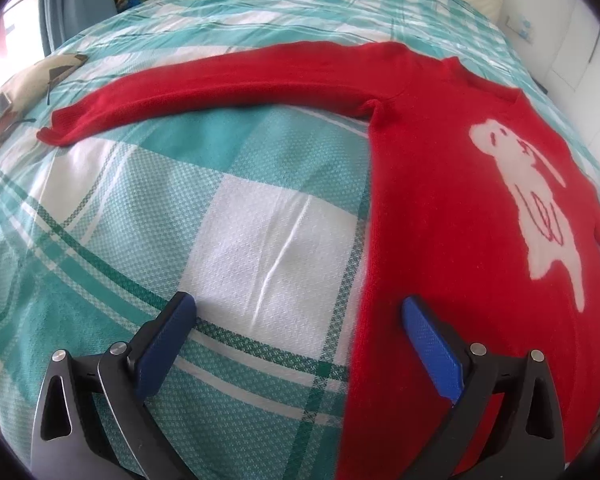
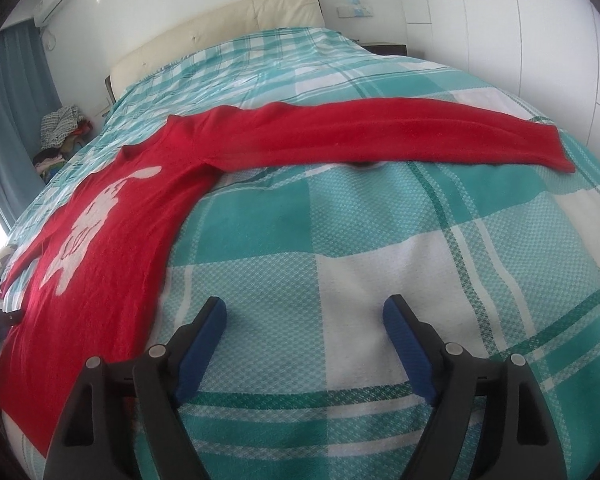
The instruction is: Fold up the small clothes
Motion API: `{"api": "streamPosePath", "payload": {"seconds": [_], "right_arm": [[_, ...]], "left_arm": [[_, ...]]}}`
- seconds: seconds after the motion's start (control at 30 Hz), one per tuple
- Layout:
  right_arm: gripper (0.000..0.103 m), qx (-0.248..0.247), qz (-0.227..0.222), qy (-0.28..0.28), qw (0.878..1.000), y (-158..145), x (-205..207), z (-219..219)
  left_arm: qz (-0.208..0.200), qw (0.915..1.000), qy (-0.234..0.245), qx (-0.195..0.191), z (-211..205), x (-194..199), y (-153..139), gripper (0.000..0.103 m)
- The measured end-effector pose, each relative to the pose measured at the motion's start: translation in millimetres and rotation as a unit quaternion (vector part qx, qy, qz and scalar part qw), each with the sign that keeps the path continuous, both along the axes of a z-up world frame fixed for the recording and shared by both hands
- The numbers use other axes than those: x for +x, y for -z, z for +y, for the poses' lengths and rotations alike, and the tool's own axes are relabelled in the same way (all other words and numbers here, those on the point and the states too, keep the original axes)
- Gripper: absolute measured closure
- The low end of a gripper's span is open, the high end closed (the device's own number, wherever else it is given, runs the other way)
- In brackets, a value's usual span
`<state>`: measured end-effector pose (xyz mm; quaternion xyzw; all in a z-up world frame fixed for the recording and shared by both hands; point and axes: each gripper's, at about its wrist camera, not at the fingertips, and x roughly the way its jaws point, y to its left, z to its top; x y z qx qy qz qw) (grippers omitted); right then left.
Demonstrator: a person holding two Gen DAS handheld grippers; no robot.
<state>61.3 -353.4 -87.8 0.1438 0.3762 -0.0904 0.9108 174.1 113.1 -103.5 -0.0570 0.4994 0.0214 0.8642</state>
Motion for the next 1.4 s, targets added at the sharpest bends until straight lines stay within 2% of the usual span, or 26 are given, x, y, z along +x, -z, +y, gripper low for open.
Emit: {"api": "streamPosePath", "payload": {"seconds": [0.23, 1.03, 1.2, 1.33, 1.4], "right_arm": [[0.018, -0.013, 0.004, -0.004, 1.0, 0.6, 3.5, 5.5], [0.016, -0.031, 0.013, -0.003, 0.999, 0.9, 5.3, 11.5], [0.013, -0.029, 0.013, -0.007, 0.999, 1.0, 5.0, 11.9], [0.009, -0.03, 0.018, -0.012, 0.999, -1.2, 5.3, 13.3], [0.009, -0.009, 0.018, -0.012, 1.0, -7.1, 1.6, 9.8]], "left_arm": [[0.001, 0.9999, 0.002, 0.011, -2.7, 0.3, 1.0, 0.0], [0.008, 0.9998, 0.013, -0.009, 5.8, -8.5, -6.3, 0.0], [-0.039, 0.9966, 0.011, -0.072, 14.3, -17.5, -24.7, 0.0], [-0.075, 0.9946, 0.005, -0.071, 12.7, -16.9, -35.5, 0.001], [-0.088, 0.994, 0.007, -0.065, 10.2, -15.1, -40.3, 0.0]]}}
